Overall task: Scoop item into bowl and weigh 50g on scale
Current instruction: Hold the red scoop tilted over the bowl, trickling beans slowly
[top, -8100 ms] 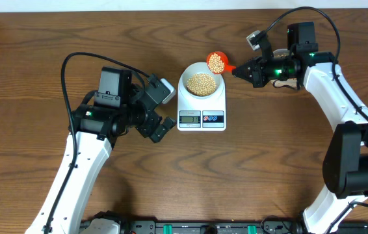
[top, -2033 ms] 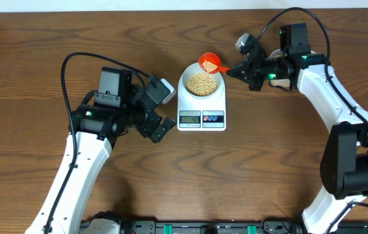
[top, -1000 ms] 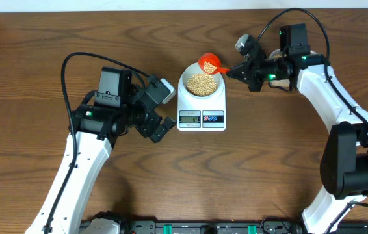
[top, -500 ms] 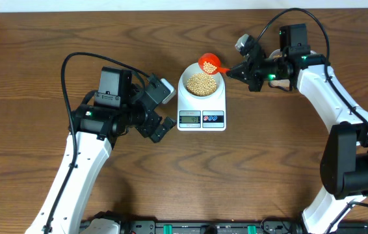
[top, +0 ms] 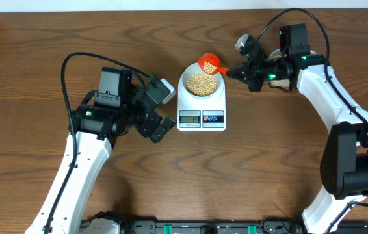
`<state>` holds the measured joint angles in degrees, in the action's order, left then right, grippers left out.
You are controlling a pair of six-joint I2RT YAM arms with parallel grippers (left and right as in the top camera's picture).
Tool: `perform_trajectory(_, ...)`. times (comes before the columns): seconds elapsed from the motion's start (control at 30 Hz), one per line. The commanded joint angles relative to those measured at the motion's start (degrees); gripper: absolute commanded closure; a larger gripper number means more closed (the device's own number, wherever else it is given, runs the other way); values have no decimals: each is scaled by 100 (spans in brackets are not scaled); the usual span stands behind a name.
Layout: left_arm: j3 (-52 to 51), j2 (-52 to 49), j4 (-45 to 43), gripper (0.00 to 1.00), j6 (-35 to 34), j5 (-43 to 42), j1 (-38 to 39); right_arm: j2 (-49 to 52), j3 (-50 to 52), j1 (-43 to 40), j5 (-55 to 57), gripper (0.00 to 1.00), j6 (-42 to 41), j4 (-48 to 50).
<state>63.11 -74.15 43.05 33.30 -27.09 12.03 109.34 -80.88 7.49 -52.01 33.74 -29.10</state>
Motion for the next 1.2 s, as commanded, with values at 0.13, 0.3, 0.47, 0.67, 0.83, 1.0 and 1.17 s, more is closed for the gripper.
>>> perform_trajectory(0.13,125,-33,-2,0,96,-52,-24,48,48,66,-105,99,105,-4)
perform_trajectory(0.3,125,-33,-2,0,96,-52,-24,48,48,76,-107,99,105,7)
perform_trajectory(0.47,125,-33,-2,0,96,-52,-24,48,48,76,-109,99,96,13)
perform_trajectory(0.67,125,-33,-2,0,96,-52,-24,50,48,83,-369,99,-87,94)
perform_trajectory(0.83,125,-33,-2,0,96,-55,-24,50,50,83,66,99,-83,17)
perform_trajectory(1.0,125,-33,-4,0,96,-52,-24,50,50,83,66,99,-85,20)
perform_trajectory(1.17,125,-33,-4,1,96,-52,-24,48,48,83,-409,99,-87,13)
